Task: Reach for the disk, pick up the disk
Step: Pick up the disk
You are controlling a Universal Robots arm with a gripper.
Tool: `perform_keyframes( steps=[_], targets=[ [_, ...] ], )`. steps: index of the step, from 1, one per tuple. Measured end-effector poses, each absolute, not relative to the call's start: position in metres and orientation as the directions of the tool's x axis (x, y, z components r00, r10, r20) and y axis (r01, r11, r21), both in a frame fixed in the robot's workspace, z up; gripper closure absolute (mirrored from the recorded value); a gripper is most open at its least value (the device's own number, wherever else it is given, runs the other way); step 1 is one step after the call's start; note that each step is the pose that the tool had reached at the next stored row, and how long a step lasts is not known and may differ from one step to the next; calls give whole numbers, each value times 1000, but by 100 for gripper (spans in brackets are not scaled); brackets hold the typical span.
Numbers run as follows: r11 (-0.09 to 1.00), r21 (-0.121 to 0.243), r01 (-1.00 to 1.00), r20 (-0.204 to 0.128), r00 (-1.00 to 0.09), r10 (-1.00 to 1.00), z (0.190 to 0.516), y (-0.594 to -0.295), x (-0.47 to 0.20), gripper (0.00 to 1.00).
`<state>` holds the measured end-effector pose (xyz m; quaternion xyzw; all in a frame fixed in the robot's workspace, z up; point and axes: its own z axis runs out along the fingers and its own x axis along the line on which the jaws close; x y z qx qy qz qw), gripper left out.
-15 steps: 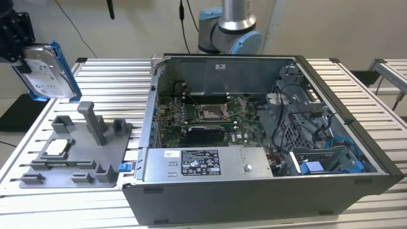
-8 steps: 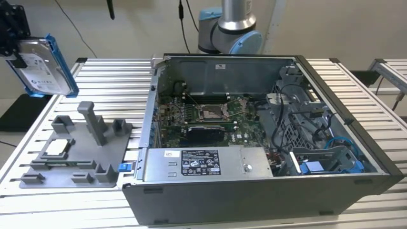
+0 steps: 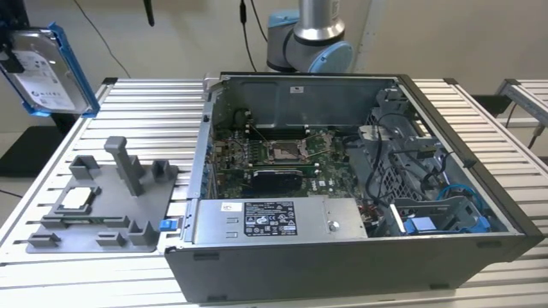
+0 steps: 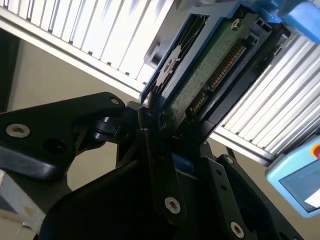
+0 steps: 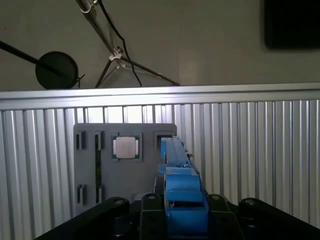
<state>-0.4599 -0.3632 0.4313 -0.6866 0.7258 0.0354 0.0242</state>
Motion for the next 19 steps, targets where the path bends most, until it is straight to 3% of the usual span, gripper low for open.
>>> perform_keyframes(
  steps=[19],
  targets=[
    [55,19,-998,-86,-56,-995,504,-363,-460,100]
  ],
)
